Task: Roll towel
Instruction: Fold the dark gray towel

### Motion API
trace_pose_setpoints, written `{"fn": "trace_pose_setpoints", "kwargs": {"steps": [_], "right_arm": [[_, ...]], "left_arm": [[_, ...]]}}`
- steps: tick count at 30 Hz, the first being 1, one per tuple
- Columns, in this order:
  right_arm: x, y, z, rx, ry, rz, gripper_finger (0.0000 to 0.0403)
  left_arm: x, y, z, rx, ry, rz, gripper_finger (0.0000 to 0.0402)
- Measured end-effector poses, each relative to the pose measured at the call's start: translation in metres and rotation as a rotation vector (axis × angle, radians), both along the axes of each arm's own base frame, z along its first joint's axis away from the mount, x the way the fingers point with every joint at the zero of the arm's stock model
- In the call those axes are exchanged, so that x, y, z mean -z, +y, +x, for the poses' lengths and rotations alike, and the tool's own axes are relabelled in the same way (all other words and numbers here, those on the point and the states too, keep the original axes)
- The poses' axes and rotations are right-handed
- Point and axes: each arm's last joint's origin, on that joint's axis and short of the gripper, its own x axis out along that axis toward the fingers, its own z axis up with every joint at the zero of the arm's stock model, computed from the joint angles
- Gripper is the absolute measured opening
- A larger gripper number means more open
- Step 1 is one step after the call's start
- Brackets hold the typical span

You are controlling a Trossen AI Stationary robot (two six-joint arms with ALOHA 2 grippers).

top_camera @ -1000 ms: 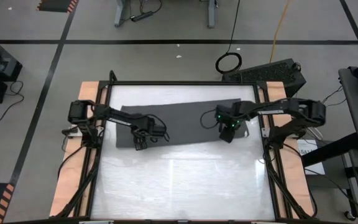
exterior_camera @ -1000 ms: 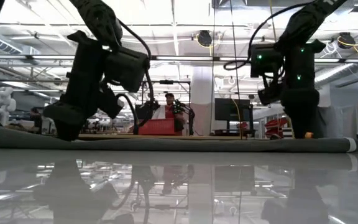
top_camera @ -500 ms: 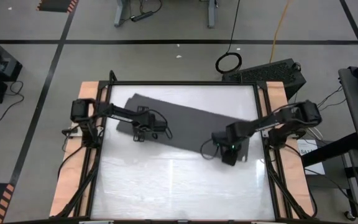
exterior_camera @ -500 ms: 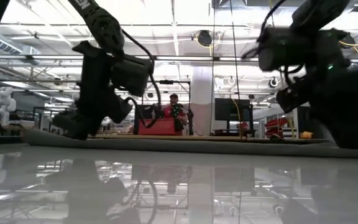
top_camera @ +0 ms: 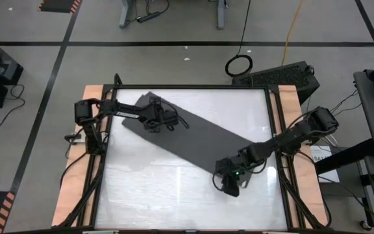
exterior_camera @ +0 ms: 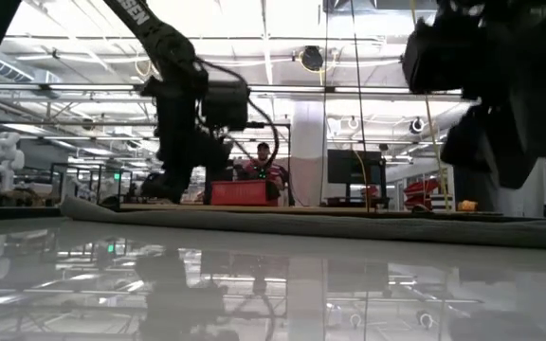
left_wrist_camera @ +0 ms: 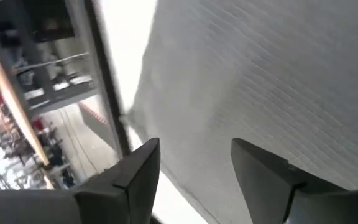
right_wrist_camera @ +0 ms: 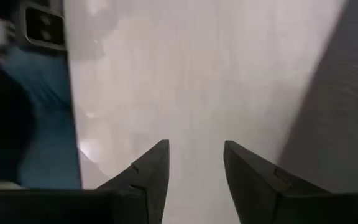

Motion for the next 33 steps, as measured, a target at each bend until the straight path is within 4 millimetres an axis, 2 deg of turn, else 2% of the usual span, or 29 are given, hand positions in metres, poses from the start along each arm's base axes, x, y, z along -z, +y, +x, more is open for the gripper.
{"fn": "trace_pose_setpoints", "kwargs": {"steps": [3,9,12,18,21,24,28,33], "right_arm": [[-0.014,-0.001,-0.008,-0.024,0.09,-0.183,0.0144],[-0.033,-0.017,-0.029,0.033,0.312,-0.582,0.0144],[-0.03,-0.023,-0.034,0.042,0.354,-0.639,0.0144],[-0.003,-0.037,-0.045,0.056,0.422,-0.666,0.0144],[0.011,-0.043,-0.053,0.087,0.463,-0.66,0.0144],[0.023,-0.043,-0.057,0.125,0.458,-0.607,0.0144],[0.036,-0.034,-0.056,0.148,0.384,-0.456,0.0143],[0.037,-0.017,-0.047,0.151,0.263,-0.36,0.0143]], "left_arm": [[-0.015,-0.01,0.008,-0.042,-0.1,-0.029,0.0205],[-0.027,-0.045,0.023,-0.14,-0.293,-0.312,0.0205],[-0.025,-0.063,0.026,-0.169,-0.333,-0.423,0.0205],[-0.025,-0.078,0.028,-0.184,-0.364,-0.434,0.0205],[-0.017,-0.077,0.032,-0.168,-0.363,-0.419,0.0205],[-0.006,-0.066,0.036,-0.114,-0.313,-0.352,0.0205],[0.011,-0.05,0.041,-0.076,-0.242,-0.326,0.0205],[0.021,-0.033,0.043,0.012,-0.152,-0.226,0.0205]]}}
